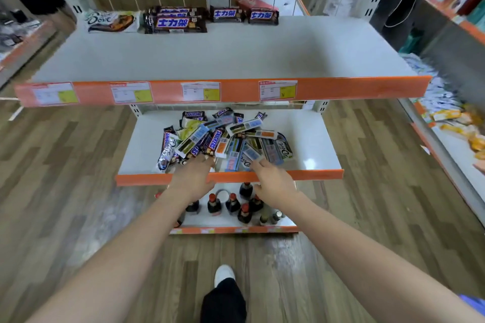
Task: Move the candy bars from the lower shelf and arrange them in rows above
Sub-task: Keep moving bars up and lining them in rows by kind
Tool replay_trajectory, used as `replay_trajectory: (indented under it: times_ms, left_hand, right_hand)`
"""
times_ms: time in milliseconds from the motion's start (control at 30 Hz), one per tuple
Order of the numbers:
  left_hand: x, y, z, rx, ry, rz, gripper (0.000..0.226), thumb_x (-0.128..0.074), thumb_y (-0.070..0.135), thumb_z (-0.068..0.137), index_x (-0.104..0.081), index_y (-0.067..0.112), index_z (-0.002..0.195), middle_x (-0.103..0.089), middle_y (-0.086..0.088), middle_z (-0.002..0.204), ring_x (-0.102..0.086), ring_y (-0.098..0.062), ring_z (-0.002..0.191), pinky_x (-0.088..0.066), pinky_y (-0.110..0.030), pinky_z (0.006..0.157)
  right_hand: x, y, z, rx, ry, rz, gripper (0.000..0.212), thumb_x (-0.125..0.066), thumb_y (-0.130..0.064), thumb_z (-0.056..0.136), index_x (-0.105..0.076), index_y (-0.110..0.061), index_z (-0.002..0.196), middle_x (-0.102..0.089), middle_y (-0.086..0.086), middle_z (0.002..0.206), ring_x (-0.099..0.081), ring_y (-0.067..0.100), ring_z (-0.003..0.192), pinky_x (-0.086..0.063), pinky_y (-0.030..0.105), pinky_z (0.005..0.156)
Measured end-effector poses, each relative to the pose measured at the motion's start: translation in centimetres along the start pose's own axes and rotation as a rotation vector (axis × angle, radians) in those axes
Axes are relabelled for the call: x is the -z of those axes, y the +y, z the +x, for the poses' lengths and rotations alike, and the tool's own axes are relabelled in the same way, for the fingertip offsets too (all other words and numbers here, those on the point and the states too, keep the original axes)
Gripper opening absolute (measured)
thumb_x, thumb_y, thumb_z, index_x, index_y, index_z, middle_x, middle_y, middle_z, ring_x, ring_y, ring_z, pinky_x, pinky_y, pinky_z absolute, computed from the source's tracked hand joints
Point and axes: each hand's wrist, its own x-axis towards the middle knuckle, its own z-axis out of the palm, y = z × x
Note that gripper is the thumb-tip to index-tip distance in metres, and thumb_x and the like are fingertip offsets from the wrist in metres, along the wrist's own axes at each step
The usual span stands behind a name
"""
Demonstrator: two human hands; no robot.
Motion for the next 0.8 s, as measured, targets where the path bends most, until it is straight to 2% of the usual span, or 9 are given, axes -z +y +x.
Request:
replay_trajectory:
  times_ms: [100,200,400,500,567,700,800]
  left_hand:
    - [-0.6,-0.1,1.5,0.0,-0.055,0.033,0.046,-0.055,0.034,0.088,-0.042,0.022,0.131,-0.042,-0.004,0.135,-0.044,-0.023,0.122,-0.046,-0.045,0.091]
    - [-1.4,-0.4,3.1,-0.003,-0.105,0.063,0.048,-0.055,0.034,0.089,-0.04,0.021,0.133,-0.038,-0.004,0.138,-0.041,-0.023,0.125,-0.045,-0.043,0.092]
    - [-3.6,-1.1,5.8,-0.034,-0.146,0.054,0.045,-0.054,0.031,0.091,-0.041,0.019,0.132,-0.039,-0.005,0.137,-0.039,-0.023,0.127,-0.042,-0.037,0.089]
    - [-5.9,-1.5,7.1,-0.05,-0.18,0.048,0.044,-0.055,0.031,0.091,-0.041,0.017,0.131,-0.04,-0.009,0.136,-0.039,-0.028,0.127,-0.044,-0.044,0.093]
    - [-7.1,-1.5,7.9,-0.04,-0.182,0.058,0.045,-0.054,0.033,0.091,-0.041,0.018,0.132,-0.04,-0.007,0.134,-0.042,-0.027,0.123,-0.044,-0.043,0.092]
    - [-8.9,-1.3,9.8,-0.036,-0.135,0.073,0.041,-0.052,0.036,0.092,-0.044,0.016,0.127,-0.047,-0.005,0.122,-0.047,-0.024,0.114,-0.047,-0.041,0.087]
    - [-10.0,-1.1,11.7,0.003,-0.114,0.081,0.043,-0.05,0.038,0.092,-0.043,0.014,0.127,-0.048,-0.006,0.122,-0.048,-0.024,0.113,-0.047,-0.04,0.087]
  right_hand:
    - [-0.8,0.6,1.2,-0.001,-0.014,-0.043,0.045,-0.054,-0.013,0.087,-0.043,-0.013,0.131,-0.042,0.018,0.138,-0.053,0.034,0.11,-0.045,0.037,0.083]
    - [-1.3,1.0,2.4,0.016,-0.05,-0.007,0.045,-0.053,-0.01,0.088,-0.043,-0.014,0.132,-0.045,0.014,0.133,-0.05,0.033,0.114,-0.043,0.038,0.086]
    - [-4.1,2.3,5.1,0.005,-0.106,0.061,0.045,-0.055,-0.006,0.087,-0.042,-0.014,0.13,-0.042,0.013,0.132,-0.052,0.033,0.11,-0.049,0.04,0.078]
    - [-5.8,2.9,6.6,0.006,-0.104,0.093,0.045,-0.054,-0.002,0.085,-0.044,-0.013,0.127,-0.044,0.012,0.129,-0.054,0.034,0.107,-0.05,0.04,0.075]
    - [-6.8,3.5,7.5,0.005,-0.111,0.113,0.046,-0.053,-0.001,0.085,-0.044,-0.013,0.129,-0.044,0.011,0.13,-0.054,0.033,0.109,-0.049,0.039,0.075]
    - [-8.3,4.7,10.0,-0.01,-0.059,0.105,0.05,-0.053,-0.004,0.087,-0.041,-0.013,0.134,-0.04,0.01,0.139,-0.049,0.032,0.118,-0.049,0.04,0.083]
    - [-9.3,5.5,11.6,0.001,0.045,0.09,0.049,-0.055,-0.005,0.086,-0.045,-0.012,0.133,-0.046,0.012,0.132,-0.05,0.031,0.116,-0.048,0.037,0.081]
